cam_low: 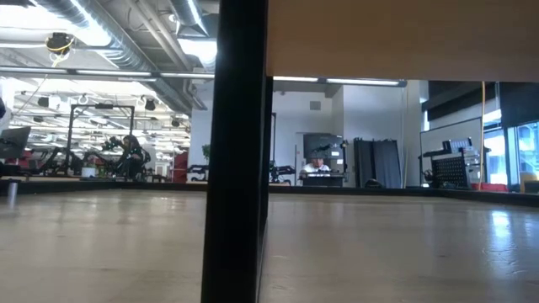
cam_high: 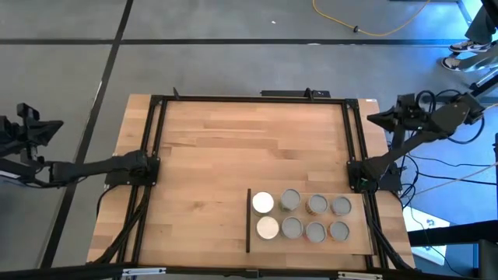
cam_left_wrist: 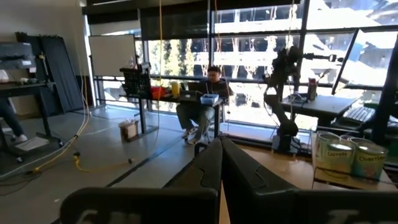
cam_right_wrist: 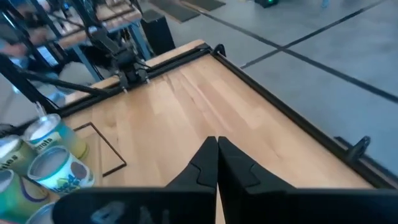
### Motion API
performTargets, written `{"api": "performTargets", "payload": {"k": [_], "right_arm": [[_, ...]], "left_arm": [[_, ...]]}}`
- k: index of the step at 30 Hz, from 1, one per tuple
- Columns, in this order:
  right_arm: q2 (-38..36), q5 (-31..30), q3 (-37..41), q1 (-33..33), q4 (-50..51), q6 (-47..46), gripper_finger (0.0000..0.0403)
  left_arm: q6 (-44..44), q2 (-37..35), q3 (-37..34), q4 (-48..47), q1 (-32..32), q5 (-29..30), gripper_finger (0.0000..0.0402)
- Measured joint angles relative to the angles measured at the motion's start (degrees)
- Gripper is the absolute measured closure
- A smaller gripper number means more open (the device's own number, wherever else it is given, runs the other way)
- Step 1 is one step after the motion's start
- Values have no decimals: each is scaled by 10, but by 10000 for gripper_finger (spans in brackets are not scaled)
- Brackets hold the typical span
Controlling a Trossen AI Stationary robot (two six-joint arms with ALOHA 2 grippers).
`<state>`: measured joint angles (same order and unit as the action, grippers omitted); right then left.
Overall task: Pick and place cans onto a shelf
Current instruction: Adjust the tuna can on the shelf
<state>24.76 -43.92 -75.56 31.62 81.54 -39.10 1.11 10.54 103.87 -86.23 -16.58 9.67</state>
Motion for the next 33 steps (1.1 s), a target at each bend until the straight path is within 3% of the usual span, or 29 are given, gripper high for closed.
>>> {"api": "performTargets", "payload": {"k": [14, 19, 26, 33], "right_arm": [[-170, 0, 156, 0, -122, 34, 400], [-211, 5, 190, 0, -143, 37, 400], [-244, 1, 228, 0, -173, 80, 400], [-244, 8, 295, 0, -285, 169, 400]], "left_arm": [[12, -100, -123, 63, 1, 3, 401], [9, -101, -141, 71, 3, 2, 401], [1, -102, -181, 113, 7, -10, 401], [1, -101, -286, 206, 8, -50, 401]]}}
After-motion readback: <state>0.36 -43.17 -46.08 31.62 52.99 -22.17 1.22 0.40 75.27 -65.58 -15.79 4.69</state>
